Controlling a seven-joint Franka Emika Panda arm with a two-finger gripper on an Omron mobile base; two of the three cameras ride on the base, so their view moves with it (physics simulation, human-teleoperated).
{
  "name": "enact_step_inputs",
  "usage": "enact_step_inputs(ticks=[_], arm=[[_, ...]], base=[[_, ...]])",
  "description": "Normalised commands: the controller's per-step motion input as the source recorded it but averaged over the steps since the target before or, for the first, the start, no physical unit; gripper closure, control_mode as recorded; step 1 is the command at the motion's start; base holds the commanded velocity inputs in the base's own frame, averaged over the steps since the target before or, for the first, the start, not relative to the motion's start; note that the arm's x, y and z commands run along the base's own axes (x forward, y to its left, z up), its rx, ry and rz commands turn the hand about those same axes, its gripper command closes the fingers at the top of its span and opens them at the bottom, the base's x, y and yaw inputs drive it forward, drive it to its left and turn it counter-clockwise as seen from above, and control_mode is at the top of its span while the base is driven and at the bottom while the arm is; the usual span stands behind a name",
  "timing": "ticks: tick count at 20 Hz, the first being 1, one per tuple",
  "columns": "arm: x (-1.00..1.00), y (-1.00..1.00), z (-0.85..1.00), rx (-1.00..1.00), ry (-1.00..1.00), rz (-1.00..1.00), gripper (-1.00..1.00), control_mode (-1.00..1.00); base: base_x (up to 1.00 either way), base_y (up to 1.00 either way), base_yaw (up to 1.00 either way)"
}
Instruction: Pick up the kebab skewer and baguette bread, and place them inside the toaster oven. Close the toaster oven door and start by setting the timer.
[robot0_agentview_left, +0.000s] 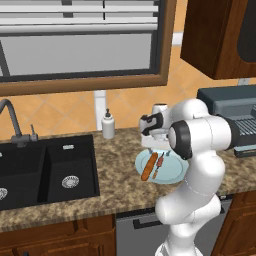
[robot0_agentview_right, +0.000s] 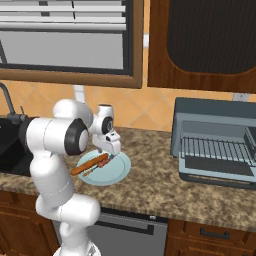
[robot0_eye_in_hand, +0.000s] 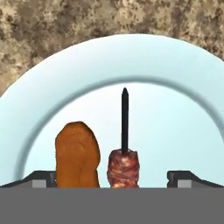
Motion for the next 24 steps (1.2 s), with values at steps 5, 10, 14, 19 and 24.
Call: enact_step_inputs(ticks=[5, 10, 14, 19, 24], arm=[[0.00, 0.17, -0.02, 0.00, -0.05, 0.00, -1.00, -1.00], [-0.18, 0.05, -0.09, 0.00, -0.08, 0.00, -1.00, -1.00], [-0.26, 0.04, -0.10, 0.00, -0.07, 0.00, -1.00, -1.00], [-0.07, 0.11, -0.02, 0.00, -0.06, 0.00, -1.00, -1.00], [0.02, 0.00, -0.04, 0.00, -0.06, 0.00, -1.00, -1.00]], base=[[0.00, 0.00, 0.00], [0.00, 0.00, 0.00], [0.00, 0.00, 0.00], [0.00, 0.00, 0.00], [0.00, 0.00, 0.00]])
